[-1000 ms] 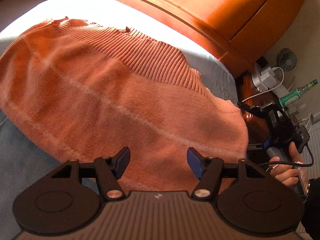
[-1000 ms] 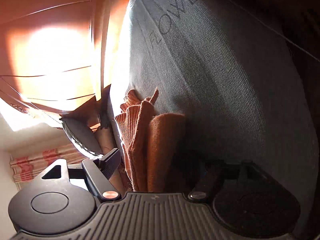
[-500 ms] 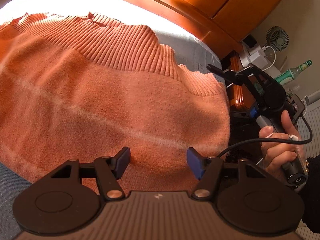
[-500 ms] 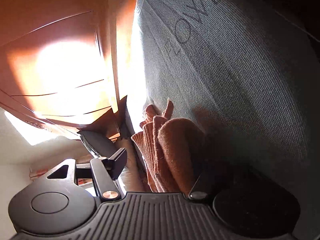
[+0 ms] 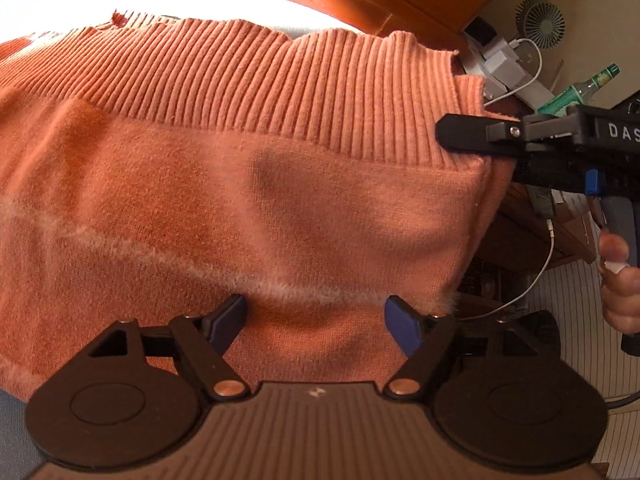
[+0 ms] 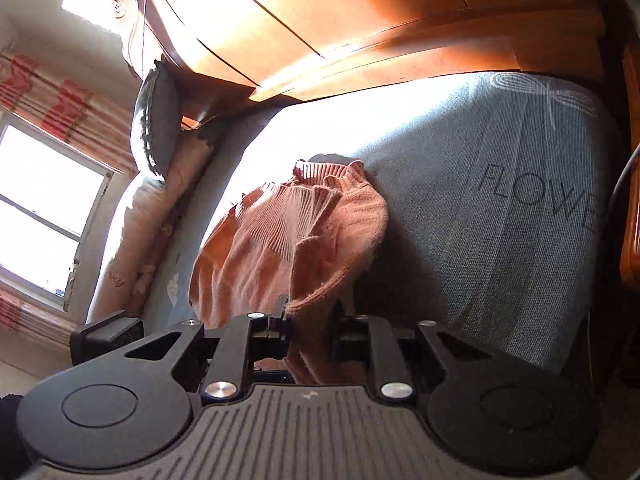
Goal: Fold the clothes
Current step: 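Withdraw both open grippers up from the folded orange sweater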
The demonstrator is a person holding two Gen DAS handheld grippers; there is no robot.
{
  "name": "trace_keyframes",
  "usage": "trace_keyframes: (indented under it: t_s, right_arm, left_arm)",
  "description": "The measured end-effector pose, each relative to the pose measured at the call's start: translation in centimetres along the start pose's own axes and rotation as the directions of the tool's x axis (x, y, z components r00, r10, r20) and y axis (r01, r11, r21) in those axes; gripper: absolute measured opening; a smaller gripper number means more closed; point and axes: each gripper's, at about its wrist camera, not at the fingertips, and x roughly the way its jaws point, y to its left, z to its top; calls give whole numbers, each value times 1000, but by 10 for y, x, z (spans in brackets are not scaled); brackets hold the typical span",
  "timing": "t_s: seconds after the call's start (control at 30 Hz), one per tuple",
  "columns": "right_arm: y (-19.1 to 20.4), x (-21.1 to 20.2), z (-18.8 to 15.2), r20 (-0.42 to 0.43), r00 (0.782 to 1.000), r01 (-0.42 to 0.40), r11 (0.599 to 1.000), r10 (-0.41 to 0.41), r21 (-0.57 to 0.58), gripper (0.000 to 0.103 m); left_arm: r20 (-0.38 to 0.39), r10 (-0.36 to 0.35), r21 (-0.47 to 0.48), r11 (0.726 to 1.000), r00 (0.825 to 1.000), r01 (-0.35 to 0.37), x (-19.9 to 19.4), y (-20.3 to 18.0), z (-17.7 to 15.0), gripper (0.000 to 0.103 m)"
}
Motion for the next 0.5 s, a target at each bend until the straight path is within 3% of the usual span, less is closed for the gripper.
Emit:
trace_keyframes:
  t_s: [0.13, 0.2, 0.33, 0.5]
  right_arm:
    - [-42, -4, -1, -41, 983, 183, 981, -181, 60, 34]
    - [-47, -12, 1, -35, 974, 224, 973, -222, 55, 34]
    - [-46, -33, 17, 51, 980, 190, 980, -192, 52, 34]
    - [-22, 17, 66, 40, 991, 129, 981, -125, -146, 34]
  left_arm:
    - [-29, 12, 46, 999, 999, -11, 8, -7, 3, 80]
    - [-31, 13, 42, 999, 999, -12, 7, -7, 3, 81]
    - [-35, 7, 15, 1000, 999, -6, 6, -4, 5, 82]
    - [-41, 5, 8, 1000, 999, -5, 9, -7, 5, 87]
